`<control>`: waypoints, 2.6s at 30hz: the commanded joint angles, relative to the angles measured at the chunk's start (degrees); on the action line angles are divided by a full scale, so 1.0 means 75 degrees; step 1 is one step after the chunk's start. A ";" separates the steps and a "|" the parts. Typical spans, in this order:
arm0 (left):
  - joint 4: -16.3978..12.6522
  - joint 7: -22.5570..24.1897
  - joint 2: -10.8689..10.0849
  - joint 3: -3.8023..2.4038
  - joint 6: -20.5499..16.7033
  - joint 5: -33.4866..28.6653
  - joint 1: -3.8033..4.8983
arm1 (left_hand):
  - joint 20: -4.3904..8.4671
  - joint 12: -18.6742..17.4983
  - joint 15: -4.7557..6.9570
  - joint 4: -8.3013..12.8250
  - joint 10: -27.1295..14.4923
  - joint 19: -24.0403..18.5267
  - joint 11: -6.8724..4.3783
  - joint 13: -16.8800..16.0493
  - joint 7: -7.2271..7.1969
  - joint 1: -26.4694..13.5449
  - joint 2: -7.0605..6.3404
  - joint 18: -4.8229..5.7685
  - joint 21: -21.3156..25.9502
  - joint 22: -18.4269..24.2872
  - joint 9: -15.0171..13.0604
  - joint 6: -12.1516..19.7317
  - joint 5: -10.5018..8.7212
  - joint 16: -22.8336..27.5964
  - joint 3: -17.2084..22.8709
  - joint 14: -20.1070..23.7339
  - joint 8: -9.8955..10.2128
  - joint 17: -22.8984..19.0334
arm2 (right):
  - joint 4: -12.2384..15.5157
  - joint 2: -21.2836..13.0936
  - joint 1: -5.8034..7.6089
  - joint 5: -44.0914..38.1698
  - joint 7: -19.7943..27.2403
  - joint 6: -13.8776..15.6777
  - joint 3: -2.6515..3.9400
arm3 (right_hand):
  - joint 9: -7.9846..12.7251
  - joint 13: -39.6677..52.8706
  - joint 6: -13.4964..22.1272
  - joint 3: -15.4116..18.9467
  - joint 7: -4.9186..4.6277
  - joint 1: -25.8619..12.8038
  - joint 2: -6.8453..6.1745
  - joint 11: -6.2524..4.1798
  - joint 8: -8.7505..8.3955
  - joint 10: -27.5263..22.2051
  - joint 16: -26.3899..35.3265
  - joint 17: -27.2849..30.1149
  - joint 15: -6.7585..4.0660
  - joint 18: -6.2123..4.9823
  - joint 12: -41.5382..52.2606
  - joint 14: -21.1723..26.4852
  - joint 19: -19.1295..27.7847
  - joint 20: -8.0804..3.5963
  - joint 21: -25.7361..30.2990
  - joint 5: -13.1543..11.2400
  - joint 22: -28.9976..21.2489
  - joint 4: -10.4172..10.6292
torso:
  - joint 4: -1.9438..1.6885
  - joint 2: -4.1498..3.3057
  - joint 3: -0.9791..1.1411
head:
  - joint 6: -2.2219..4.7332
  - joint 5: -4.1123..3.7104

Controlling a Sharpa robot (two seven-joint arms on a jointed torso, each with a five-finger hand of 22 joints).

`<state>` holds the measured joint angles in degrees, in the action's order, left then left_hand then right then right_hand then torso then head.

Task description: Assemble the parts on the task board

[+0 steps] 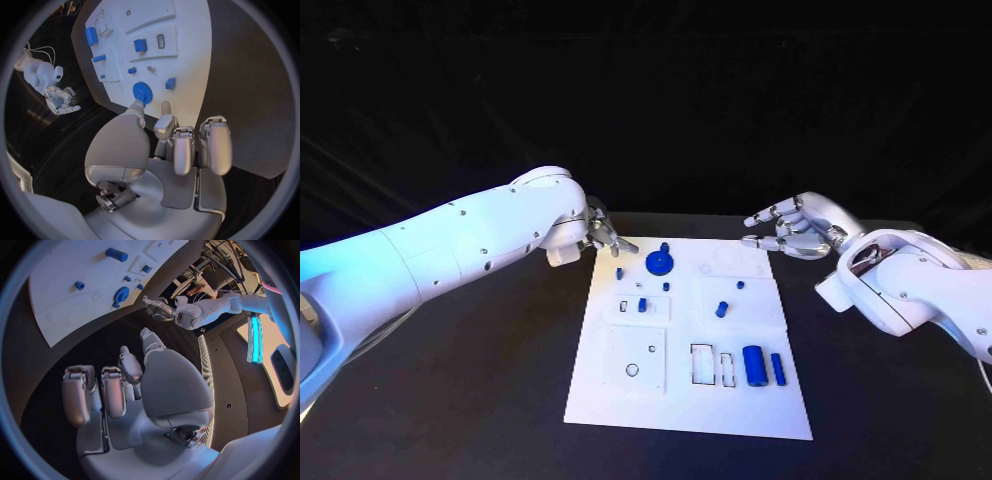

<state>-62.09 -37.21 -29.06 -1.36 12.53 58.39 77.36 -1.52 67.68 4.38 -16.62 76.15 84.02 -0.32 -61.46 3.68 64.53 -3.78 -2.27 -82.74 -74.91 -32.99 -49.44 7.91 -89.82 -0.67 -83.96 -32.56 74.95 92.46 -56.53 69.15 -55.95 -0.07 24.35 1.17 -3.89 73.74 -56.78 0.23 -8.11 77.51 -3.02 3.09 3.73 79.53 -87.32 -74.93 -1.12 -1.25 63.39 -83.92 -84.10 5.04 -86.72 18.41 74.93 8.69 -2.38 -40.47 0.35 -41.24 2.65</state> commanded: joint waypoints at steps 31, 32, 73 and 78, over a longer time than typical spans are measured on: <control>0.1388 0.0441 0.0747 0.0238 0.1684 0.0271 -0.0042 | -0.0027 0.0187 0.0018 0.0069 0.0141 0.0375 -0.0100 -0.0218 -0.0082 0.0382 0.0350 0.0009 -0.0059 -0.0824 0.0139 -0.0471 0.0026 -0.0024 -0.0168 -0.0805 -0.0054 0.2007 | -0.0075 0.0118 -0.0020 -0.0045 0.0074 -0.0146 0.0000 | -0.0004 0.0005 -0.0053 0.0028 0.0005 -0.0068 0.0032 -0.0013 0.0013 -0.0057 0.0044 -0.1351 -0.0009 -0.0040 -0.0001 -0.0651 -0.0317 -0.0019 0.0044 0.0042 0.1155 0.0007 | 0.0018 -0.0027 -0.0003 | -0.0031 0.0064; 0.1387 0.0436 0.0747 0.0239 0.1715 0.0270 -0.0042 | -0.0025 0.0192 0.0020 0.0075 0.0145 0.0377 -0.0103 -0.0224 -0.0084 0.0402 0.0356 0.0010 -0.0062 -0.0829 0.0139 -0.0474 0.0026 -0.0024 -0.0169 -0.0805 -0.0055 0.2007 | -0.0076 0.0118 -0.0020 -0.0046 0.0073 -0.0148 0.0000 | -0.0004 0.0005 -0.0053 0.0028 0.0005 -0.0068 0.0032 -0.0013 0.0013 -0.0057 0.0044 -0.1351 -0.0009 -0.0040 -0.0001 -0.0651 -0.0317 -0.0019 0.0044 0.0042 0.1155 0.0007 | 0.0018 -0.0027 -0.0003 | -0.0031 0.0064; 0.1278 0.0481 0.0689 0.0253 0.1872 -0.0235 -0.0054 | 0.0096 0.0161 0.0148 0.0973 0.0170 0.0393 -0.0248 -0.0233 -0.0237 0.2162 0.1002 0.0020 -0.0086 -0.0900 0.0051 -0.0422 0.0112 -0.0024 0.0896 -0.0805 0.0004 0.2007 | -0.0094 0.0151 -0.0020 -0.0129 0.0067 -0.0160 0.0000 | -0.0005 0.0006 -0.0055 0.0029 0.0006 -0.0058 0.0038 -0.0015 0.0014 -0.0055 0.0048 -0.1345 -0.0010 -0.0040 0.0003 -0.0650 -0.0317 -0.0020 0.0045 0.0051 0.1154 0.0006 | 0.0022 -0.0035 -0.0005 | -0.0072 0.0071; 0.1270 0.0526 0.0675 0.0253 0.1782 -0.0093 -0.0054 | 0.0075 0.0089 0.0087 0.1292 0.0172 0.0370 -0.0190 -0.0185 -0.0146 0.2403 0.0908 0.0009 -0.0028 -0.0847 0.0038 -0.0355 -0.0059 -0.0024 0.1752 -0.0805 0.0067 0.2007 | -0.0096 0.0155 -0.0020 -0.0130 0.0070 -0.0162 0.0000 | -0.0005 0.0006 -0.0055 0.0029 0.0006 -0.0058 0.0038 -0.0015 0.0014 -0.0055 0.0048 -0.1345 -0.0010 -0.0040 0.0003 -0.0650 -0.0317 -0.0020 0.0045 0.0051 0.1154 0.0006 | 0.0022 -0.0033 -0.0002 | -0.0085 0.0076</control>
<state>-52.42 -33.97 -24.01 0.50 25.09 57.35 77.03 -1.09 68.54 5.22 -8.93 77.48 84.03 -1.86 -62.86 2.66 80.67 2.12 -2.26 -83.21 -74.90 -32.34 -52.07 7.64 -89.82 10.12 -83.98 -31.89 74.91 91.73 -55.43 69.04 -56.22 0.09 23.85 1.17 -3.89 73.78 -56.78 0.22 -8.11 77.51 -3.02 3.09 3.73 79.53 -87.32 -74.93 -1.12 -1.25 63.39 -83.92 -84.10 5.04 -86.72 18.41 74.93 8.69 -2.23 -40.71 0.32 -41.81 3.22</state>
